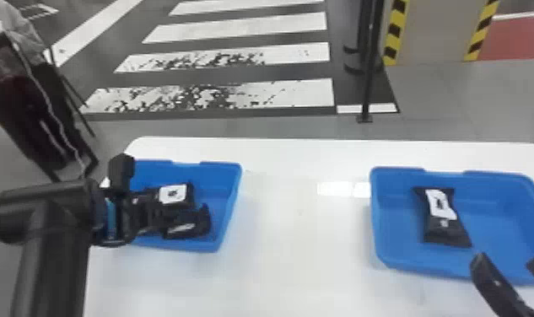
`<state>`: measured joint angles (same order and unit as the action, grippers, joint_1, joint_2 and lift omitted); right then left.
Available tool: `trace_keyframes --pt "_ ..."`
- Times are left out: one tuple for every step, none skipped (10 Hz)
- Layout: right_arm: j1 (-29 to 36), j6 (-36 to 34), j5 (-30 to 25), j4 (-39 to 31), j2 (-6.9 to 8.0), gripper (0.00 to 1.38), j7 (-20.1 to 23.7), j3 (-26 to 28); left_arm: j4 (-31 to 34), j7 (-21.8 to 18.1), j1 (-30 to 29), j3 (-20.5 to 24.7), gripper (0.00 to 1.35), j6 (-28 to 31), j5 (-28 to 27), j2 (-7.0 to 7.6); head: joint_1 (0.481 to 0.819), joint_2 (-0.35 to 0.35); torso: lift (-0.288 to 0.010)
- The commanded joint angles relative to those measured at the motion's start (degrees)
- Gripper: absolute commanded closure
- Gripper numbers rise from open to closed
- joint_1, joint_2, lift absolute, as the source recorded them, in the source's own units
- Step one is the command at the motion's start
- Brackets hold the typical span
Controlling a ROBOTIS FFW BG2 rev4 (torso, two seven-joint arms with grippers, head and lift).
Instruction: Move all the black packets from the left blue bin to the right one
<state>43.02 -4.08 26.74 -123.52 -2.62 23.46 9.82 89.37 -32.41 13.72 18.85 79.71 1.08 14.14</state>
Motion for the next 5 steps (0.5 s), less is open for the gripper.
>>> trace_keyframes --pt "0.01 0.0 -0.01 -0.16 -0.02 0.15 0.0 0.0 7.03 0.77 -3.31 1.83 1.2 -1.53 2.8 -0.25 0.695 0.187 -0.15" --pt "0.01 0.0 0.11 -0.16 -0.02 0.15 0.0 0.0 8.58 -0.02 -4.44 2.29 1.2 -2.79 5.55 -0.17 0.695 0.194 -0.15" --pt "0.01 -0.14 0.11 -0.16 -0.02 0.15 0.0 0.0 10.27 -0.29 -5.84 2.63 1.2 -3.92 8.17 -0.25 0.695 0.189 -0.15" --pt "0.01 -0.28 0.11 -0.16 -0.02 0.15 0.0 0.0 11.53 -0.46 -6.69 2.63 1.2 -4.9 9.89 -0.25 0.695 0.174 -0.15" --pt "0.01 -0.42 0.11 -0.16 -0.02 0.15 0.09 0.0 12.37 -0.46 -6.83 2.75 1.2 -5.47 9.89 -0.43 0.695 0.163 -0.15"
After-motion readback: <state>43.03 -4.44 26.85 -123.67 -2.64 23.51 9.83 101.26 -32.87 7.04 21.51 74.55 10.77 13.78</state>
